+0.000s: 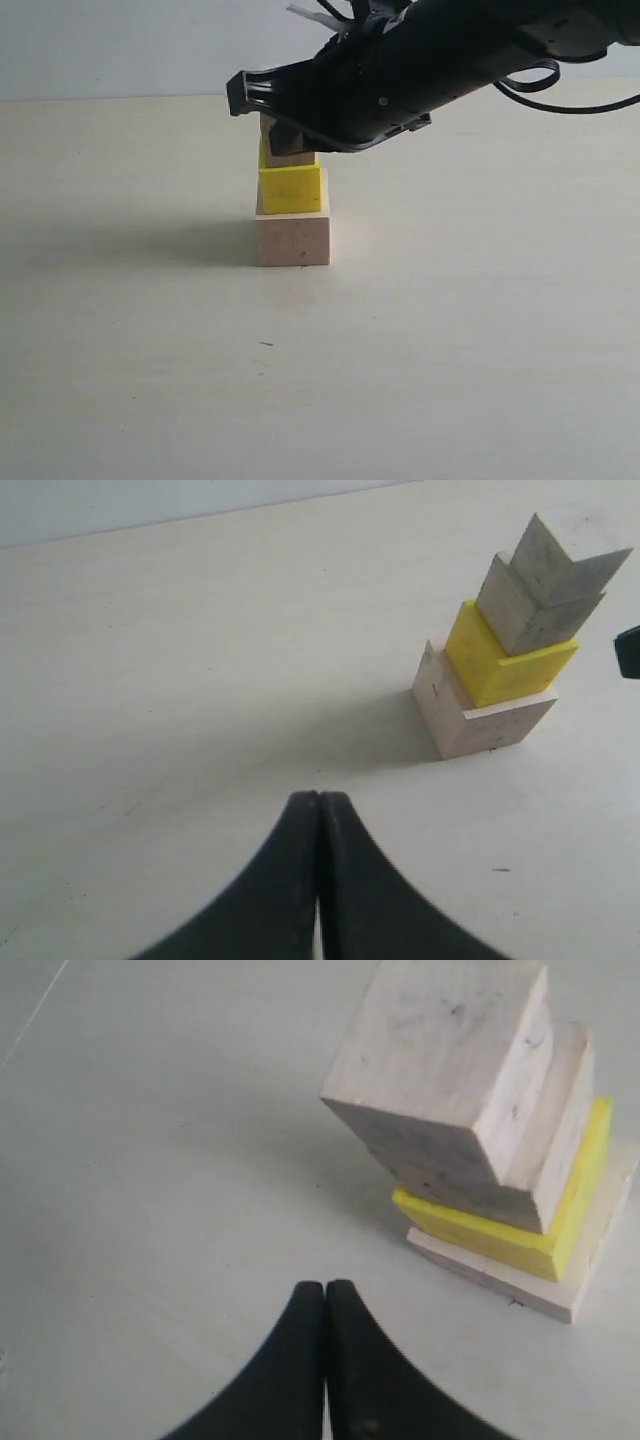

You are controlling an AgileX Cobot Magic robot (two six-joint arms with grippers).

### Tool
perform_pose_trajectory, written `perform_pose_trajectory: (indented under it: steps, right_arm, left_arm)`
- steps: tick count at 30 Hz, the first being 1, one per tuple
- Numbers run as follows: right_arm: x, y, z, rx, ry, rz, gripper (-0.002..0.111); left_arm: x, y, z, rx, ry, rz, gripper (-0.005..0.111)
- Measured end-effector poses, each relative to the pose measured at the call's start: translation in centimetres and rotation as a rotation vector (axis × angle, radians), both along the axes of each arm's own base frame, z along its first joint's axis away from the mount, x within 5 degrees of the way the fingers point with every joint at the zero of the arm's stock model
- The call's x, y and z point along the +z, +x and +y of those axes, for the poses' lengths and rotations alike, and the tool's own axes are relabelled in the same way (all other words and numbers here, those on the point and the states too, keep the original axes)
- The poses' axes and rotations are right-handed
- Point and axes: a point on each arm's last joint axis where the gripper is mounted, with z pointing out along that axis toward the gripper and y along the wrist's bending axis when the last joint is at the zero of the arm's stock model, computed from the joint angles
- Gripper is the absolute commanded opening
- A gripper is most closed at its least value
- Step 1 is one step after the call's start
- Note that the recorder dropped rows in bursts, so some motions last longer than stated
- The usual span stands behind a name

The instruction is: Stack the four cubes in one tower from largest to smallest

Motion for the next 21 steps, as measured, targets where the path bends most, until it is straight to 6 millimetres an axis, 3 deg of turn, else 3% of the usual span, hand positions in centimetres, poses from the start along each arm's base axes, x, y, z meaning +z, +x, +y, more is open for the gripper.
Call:
perform_pose_trajectory:
  steps: [8, 21]
  right_arm:
    - [-0.9, 0.6, 0.3, -0.021, -0.003, -0.005, 0.000]
    - [-0.8, 1.9, -1.0, -0.084, 0.011, -0.012, 0.000]
  left_arm:
    - [-0.7, 0.0, -0.2, -0.018, 0.004, 0.000, 0.000]
    - [-0.6, 0.1, -0.2, -0.039, 0.015, -0.015, 0.000]
